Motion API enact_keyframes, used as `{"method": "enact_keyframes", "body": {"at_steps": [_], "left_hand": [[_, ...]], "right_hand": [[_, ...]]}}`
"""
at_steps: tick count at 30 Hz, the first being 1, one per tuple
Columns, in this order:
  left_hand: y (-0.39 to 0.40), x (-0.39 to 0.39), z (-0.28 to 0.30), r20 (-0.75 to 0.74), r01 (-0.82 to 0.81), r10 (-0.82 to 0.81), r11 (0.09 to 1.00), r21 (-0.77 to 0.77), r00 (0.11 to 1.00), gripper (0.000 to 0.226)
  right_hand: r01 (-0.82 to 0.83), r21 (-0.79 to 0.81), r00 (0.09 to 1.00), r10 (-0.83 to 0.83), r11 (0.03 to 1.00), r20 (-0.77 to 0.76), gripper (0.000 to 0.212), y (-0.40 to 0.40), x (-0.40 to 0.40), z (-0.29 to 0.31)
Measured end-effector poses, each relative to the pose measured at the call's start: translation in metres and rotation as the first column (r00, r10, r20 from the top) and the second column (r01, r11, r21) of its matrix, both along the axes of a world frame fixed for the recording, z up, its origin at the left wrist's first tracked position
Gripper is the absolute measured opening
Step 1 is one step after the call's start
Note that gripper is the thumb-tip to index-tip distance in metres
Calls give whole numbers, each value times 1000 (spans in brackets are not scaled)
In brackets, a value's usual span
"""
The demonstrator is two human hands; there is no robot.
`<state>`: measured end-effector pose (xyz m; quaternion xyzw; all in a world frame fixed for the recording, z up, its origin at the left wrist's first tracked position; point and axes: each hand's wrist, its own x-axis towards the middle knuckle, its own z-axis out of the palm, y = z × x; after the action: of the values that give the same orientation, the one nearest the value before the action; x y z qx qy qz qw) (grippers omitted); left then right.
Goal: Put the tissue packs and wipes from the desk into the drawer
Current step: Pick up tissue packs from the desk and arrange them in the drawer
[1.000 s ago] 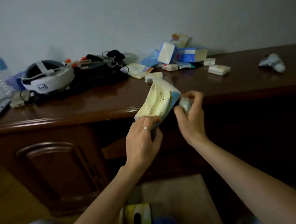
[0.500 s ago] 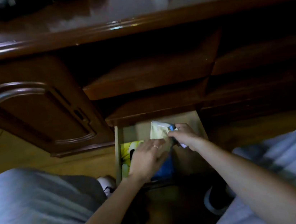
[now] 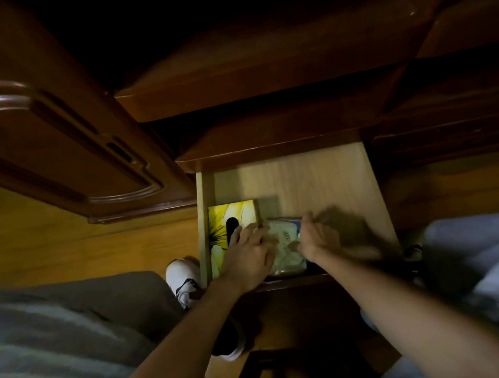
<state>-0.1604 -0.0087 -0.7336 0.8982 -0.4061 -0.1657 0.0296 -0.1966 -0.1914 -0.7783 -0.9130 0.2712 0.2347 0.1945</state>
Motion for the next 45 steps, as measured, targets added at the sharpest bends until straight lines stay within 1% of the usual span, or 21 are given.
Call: {"method": "enact_keyframes", "body": {"at_steps": [3,5,7,9,10,13,15,17,22,26,28,31,32,34,36,37,39,40,42,44,45], "left_hand": [[-4,1,-8,39,111,-118,984,139,992,33],[-9,1,-7,75,114,-131,973,200,989,40],[-16,2,-7,90,100,-123,970,222,988,48],[-24,4,-7,85,100,-127,957,273,988,52],[-27,5,-7,74,90,-119,946,312,990,61],[-34,6,-12,80,61,-100,918,391,992,87],[-37,5,-15,116,46,-104,906,420,988,93],[-39,5,-20,144,12,-79,910,415,986,92],[-40,6,-27,153,0,-70,909,416,986,94],[-33,7,-21,141,36,-99,918,394,985,87],[-28,9,-11,115,50,-89,949,310,989,72],[-23,9,9,65,11,-20,991,135,998,52],[-23,8,15,67,-19,14,997,78,998,48],[-20,3,25,76,-70,69,997,12,995,44],[-12,-3,29,51,-88,87,996,7,995,44],[-6,-7,28,28,-87,86,996,13,996,43],[5,-13,23,-33,-84,86,996,39,996,38],[10,-15,18,-53,-81,84,995,55,995,38],[13,-17,9,-44,-70,73,995,71,996,42],[13,-18,0,-18,-82,83,994,72,996,49],[12,-18,-5,-7,-91,92,993,79,996,54]], "right_hand": [[118,167,989,-130,979,63,60,-16,6,0],[188,228,966,-222,955,133,58,-30,7,2],[157,292,976,-194,943,103,66,-39,4,-1],[58,372,998,-66,926,9,66,-35,-1,-6],[37,409,999,-36,912,-9,64,-30,-4,-11],[61,491,996,-82,869,22,61,-22,-8,-18],[110,557,990,-138,823,8,59,-28,-6,-17],[136,593,987,-157,793,-17,60,-36,-5,-16],[136,590,988,-156,796,-18,63,-33,-8,-8],[106,518,994,-111,849,-22,68,-33,-14,8],[149,427,988,-149,892,-35,74,-39,-15,23],[209,340,978,-188,917,-94,67,-48,-19,44],[171,306,984,-145,937,-105,64,-52,-23,49],[8,189,986,24,982,-165,56,-62,-36,55],[-156,69,958,168,985,-234,51,-69,-49,57],[-208,22,944,207,978,-259,50,-71,-55,57],[-252,-53,942,232,966,-241,54,-72,-60,58],[-269,-87,951,250,959,-184,59,-72,-58,57],[-333,-74,940,324,940,-107,65,-70,-48,53],[-395,19,908,394,918,-143,59,-66,-38,47],[-428,41,884,427,903,-191,52,-64,-36,43]]}}
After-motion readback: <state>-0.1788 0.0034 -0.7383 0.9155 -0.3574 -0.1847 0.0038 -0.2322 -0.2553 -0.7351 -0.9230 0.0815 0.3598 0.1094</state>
